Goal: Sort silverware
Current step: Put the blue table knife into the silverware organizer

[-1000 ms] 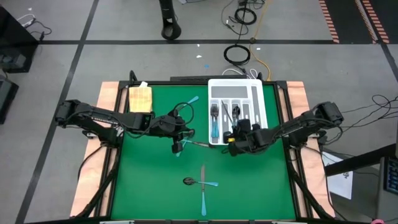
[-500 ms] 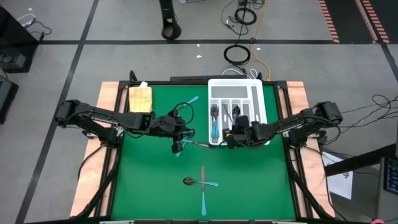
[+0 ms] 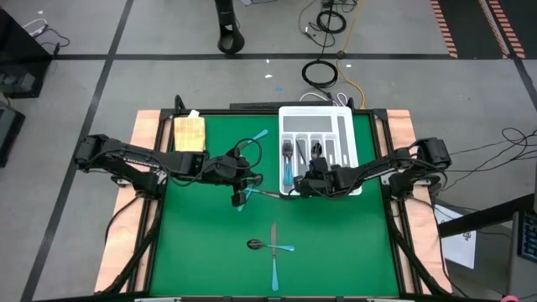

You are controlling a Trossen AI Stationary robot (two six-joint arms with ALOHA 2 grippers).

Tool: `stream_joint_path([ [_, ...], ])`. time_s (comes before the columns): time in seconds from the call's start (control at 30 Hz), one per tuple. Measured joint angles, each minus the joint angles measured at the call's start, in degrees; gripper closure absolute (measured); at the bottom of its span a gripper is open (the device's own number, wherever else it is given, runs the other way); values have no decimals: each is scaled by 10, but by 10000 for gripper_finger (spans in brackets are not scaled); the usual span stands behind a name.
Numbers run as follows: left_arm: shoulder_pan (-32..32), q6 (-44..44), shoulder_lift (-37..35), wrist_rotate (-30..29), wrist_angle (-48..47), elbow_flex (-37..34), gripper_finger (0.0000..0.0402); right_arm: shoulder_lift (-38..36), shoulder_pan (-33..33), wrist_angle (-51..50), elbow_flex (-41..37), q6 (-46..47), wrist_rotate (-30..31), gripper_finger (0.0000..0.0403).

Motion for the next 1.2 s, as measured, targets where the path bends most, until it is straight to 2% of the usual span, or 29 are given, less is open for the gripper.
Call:
stream_joint_path([
  [0.3,0,0,0,0,3,0,322,0,0,25,1,-21,-28,270],
  [0.43,0,-1,0,0,0,0,322,1,2,49,9,-53,-62,235],
  [0.7,19,39,2,-4,-63,-30,322,-45,15,55,145,-345,-73,223],
  [0.8,57,35,4,-29,-53,-59,322,-49,18,-3,208,-420,-74,222],
  [0.87,100,25,4,-24,-7,-74,322,-49,17,-51,239,-444,-75,222],
  [1.0,199,31,14,16,93,-102,322,-49,26,-97,289,-456,-85,222],
  [1.07,246,41,27,40,109,-107,322,-52,36,-125,314,-466,-96,222],
  [1.2,318,38,65,125,152,-96,301,-64,54,-179,358,-479,-105,222],
])
